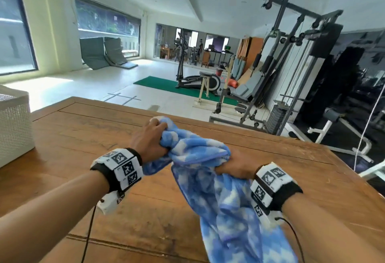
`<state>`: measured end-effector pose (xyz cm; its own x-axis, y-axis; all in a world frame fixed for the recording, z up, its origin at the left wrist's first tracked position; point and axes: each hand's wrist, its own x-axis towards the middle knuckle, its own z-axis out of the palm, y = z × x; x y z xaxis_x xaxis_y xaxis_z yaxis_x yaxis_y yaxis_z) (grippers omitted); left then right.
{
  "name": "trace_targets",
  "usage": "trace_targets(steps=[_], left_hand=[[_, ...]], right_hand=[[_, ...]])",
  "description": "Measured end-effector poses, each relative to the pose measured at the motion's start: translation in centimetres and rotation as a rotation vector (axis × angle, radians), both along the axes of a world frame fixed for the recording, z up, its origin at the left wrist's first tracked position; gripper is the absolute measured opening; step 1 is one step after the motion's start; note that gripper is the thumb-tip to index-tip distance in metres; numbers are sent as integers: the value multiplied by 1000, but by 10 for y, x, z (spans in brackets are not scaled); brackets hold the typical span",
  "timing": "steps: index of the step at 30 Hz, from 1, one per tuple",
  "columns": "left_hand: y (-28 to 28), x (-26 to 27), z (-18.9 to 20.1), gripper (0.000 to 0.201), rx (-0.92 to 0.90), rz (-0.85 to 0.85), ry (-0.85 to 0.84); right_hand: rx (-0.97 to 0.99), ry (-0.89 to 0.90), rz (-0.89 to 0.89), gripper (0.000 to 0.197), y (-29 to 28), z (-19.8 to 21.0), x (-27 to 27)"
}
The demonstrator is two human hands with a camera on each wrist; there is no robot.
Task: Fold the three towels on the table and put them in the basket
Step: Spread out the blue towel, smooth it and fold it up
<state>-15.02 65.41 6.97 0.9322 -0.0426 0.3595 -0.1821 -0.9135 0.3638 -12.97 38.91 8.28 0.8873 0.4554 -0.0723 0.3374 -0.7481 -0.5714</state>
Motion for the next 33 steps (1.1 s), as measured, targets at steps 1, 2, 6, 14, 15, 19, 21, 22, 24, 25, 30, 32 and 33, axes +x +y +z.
trace_targets(steps=[1, 2, 6, 14, 15, 19, 21, 22, 24, 25, 30, 32, 33], left_hand=[[0, 3, 20, 45, -32, 7, -66], [-1, 5, 40, 43, -49, 8, -131], [3, 14, 112, 33, -83, -26, -278], [22, 74, 172, 22, 25, -67, -42], [26, 90, 172, 20, 41, -74, 33], [48, 173, 126, 22, 185, -83, 412], [53, 216, 89, 26, 371, -41, 498], [60, 243, 83, 34, 455, 21, 389], [81, 301, 101, 58, 453, 143, -47], [91, 328, 119, 69, 389, 131, -275], [100, 397, 177, 88, 252, 215, -503], [101, 403, 167, 80, 255, 325, -396], [103, 402, 159, 73, 260, 338, -348]], right_hand=[[37, -23, 27, 27, 1, 24, 3], [56, -43, 43, 29, 1, 48, 6], [163, -37, 111, 35, 1, 113, 20], [295, 132, 222, 32, 19, 160, 92], [269, 144, 221, 29, 23, 155, 111], [-133, 60, 166, 19, 54, 100, 220], [-416, -83, 118, 22, 72, 75, 282], [-453, -242, 39, 23, 81, 74, 310], [-336, -611, -149, 21, 94, 96, 357], [-236, -758, -195, 20, 100, 115, 375], [-256, -852, -188, 31, 102, 170, 433], [-402, -831, -257, 24, 92, 165, 435], [-468, -832, -293, 25, 87, 160, 433]])
